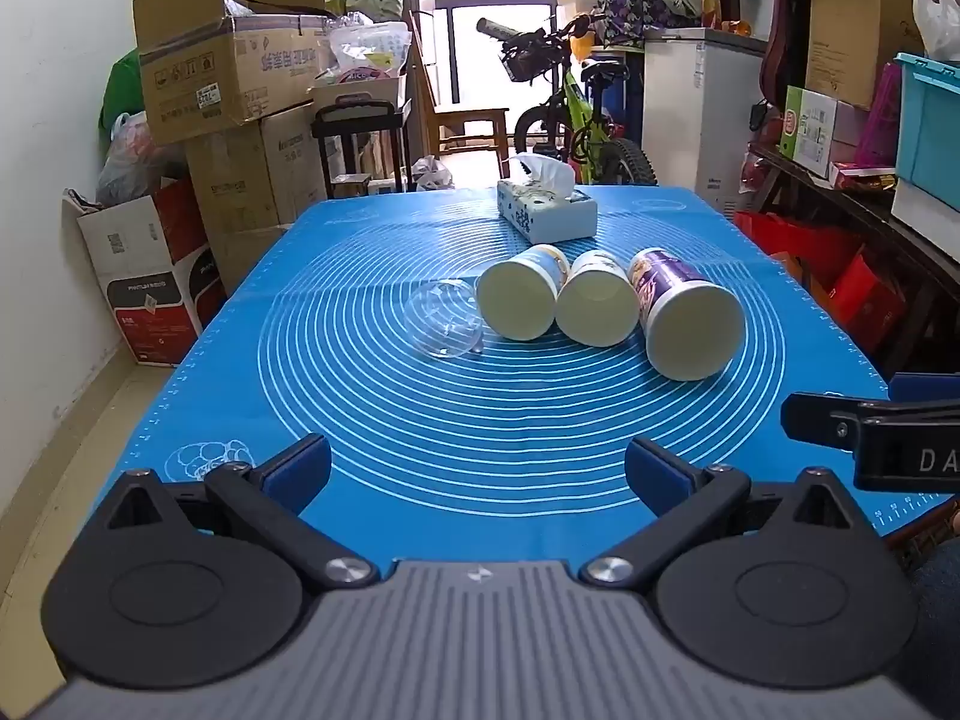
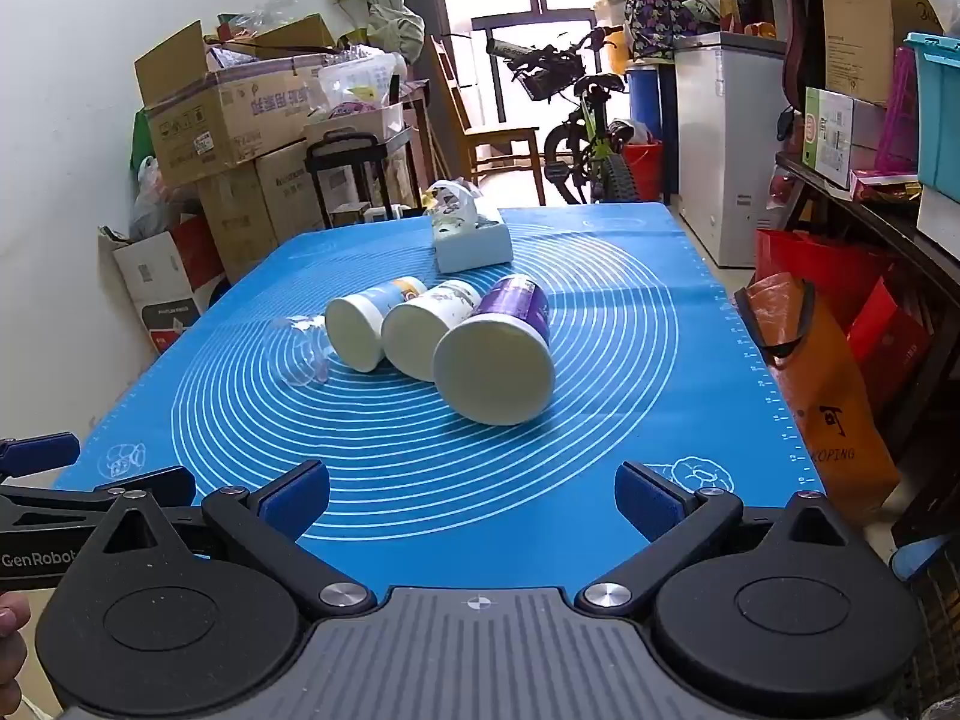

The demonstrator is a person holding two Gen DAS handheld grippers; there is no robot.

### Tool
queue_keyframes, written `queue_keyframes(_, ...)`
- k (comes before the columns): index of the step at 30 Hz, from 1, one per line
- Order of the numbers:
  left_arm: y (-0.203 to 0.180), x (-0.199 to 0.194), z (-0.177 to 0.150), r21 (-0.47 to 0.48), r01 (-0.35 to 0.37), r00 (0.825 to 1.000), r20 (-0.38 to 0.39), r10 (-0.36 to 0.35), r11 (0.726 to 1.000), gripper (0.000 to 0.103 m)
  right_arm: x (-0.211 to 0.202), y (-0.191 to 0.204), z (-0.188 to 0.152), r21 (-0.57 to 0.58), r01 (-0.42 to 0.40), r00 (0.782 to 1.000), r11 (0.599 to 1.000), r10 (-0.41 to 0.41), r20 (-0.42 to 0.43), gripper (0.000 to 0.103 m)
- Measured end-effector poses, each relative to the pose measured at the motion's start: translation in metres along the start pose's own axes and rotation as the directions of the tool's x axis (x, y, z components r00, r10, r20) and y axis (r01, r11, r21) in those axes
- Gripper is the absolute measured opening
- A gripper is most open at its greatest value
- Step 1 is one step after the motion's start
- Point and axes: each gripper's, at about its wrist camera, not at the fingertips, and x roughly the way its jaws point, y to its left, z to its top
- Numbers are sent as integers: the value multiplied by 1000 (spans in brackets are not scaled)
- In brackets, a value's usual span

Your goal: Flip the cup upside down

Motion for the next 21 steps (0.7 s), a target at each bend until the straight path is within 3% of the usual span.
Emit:
queue_keyframes(9, -1, 6, 6, -16, -16, 1000, -9, 16, 1000, 103, 0, 1, 0, -5, 6, 1000, 1000, -6, -2, 100)
queue_keyframes(21, -1, -4, 2, 3, 19, 999, 28, -19, 1000, 103, -1, 2, 0, -10, 9, 1000, 1000, -9, -5, 100)
